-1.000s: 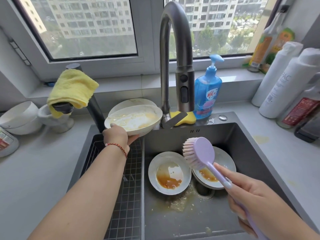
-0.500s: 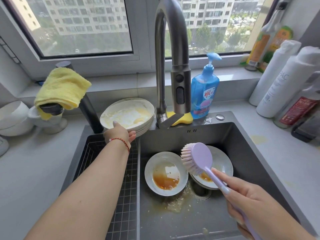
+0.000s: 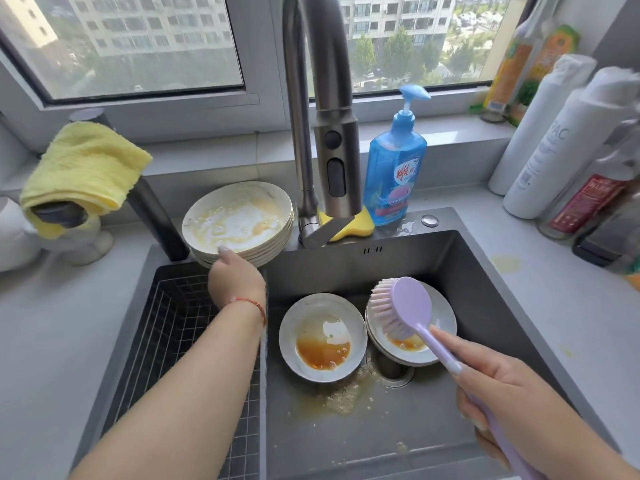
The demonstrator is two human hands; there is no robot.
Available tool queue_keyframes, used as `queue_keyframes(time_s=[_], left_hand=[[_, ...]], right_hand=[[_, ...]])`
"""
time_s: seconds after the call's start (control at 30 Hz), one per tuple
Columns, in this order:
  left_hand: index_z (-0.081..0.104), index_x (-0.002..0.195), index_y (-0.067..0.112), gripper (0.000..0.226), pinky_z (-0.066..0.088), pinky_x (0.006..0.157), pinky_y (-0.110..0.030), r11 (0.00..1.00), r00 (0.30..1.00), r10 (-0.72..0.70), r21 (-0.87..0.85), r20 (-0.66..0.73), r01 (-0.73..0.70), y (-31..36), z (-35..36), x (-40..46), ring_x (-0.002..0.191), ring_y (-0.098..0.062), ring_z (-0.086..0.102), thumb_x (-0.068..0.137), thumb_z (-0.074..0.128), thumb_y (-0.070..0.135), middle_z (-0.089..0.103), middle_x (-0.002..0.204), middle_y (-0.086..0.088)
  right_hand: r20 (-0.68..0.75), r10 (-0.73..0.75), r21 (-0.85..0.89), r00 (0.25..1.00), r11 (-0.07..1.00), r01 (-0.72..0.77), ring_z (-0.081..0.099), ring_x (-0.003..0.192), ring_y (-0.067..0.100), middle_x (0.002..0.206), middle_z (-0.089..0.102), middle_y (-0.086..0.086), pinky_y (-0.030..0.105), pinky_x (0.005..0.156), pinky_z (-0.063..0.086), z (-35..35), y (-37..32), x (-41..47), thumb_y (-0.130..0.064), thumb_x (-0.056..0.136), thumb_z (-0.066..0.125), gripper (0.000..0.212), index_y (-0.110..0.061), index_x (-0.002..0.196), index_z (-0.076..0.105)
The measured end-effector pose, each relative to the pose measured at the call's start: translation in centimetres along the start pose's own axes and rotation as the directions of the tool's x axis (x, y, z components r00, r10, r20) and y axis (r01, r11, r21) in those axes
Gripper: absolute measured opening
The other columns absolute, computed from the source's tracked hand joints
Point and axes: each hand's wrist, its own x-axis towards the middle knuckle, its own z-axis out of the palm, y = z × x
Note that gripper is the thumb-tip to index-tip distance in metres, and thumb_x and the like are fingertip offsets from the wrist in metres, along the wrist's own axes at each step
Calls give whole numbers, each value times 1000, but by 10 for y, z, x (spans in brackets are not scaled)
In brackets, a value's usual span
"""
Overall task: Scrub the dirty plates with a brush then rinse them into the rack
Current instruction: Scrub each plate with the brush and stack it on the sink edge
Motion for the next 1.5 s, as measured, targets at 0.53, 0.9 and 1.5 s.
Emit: queue_keyframes(time_s=[0.53, 0.9, 1.5], left_hand=[[24, 154, 8, 54, 21, 121, -41, 655, 606, -671, -42, 427, 754, -177, 39, -70, 147, -29, 26, 103, 39, 13, 26, 160, -17], [39, 147, 12, 45, 33, 116, -41, 502, 558, -706, -248, 437, 829, -186, 52, -63, 139, -29, 42, 103, 39, 5, 44, 150, -12], [49, 131, 9, 29, 54, 89, -54, 632, 650, -495, -274, 577, 725, -134, 21, -101, 111, -37, 56, 104, 48, 16, 56, 127, -18]], right_hand=[[-87, 27, -7, 996, 1000, -27, 21, 51, 21, 52, 31, 7, 20, 43, 20, -30, 14, 21, -15, 97, 47, 43, -51, 109, 67], [-81, 44, -39, 996, 998, -47, 20, 51, 21, 53, 31, 7, 19, 41, 23, -32, 21, 33, -15, 97, 46, 44, -53, 106, 67], [-57, 117, -214, 991, 969, -127, 33, 44, 16, 51, 41, 6, 24, 41, 34, -25, 27, 36, -13, 97, 43, 44, -46, 122, 58]])
